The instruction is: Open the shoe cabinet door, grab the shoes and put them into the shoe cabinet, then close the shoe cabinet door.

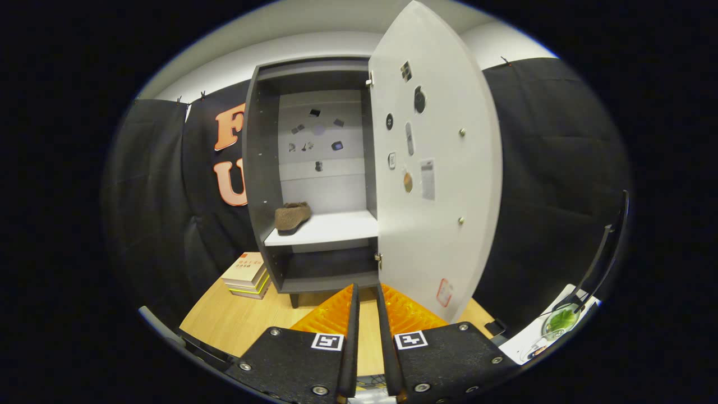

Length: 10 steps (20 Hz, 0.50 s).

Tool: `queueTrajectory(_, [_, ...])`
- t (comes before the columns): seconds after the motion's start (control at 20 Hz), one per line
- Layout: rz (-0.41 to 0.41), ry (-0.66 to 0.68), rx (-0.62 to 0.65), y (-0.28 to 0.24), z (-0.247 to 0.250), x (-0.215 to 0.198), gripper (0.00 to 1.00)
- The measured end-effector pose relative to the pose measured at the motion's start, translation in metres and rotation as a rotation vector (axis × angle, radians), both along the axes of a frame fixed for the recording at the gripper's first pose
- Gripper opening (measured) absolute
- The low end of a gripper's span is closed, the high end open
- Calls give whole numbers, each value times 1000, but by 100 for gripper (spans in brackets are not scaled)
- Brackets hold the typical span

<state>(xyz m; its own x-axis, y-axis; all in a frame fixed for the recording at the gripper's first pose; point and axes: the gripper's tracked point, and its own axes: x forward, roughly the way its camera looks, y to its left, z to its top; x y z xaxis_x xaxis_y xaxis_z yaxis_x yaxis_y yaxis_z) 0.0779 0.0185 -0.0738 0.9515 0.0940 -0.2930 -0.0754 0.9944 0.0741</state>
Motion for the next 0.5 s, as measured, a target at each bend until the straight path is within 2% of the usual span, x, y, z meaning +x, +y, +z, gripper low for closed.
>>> queueTrajectory(0.35, [105,178,95,37,-44,-23,19])
queueTrajectory(0.5, [137,253,82,42,-64,-30,19])
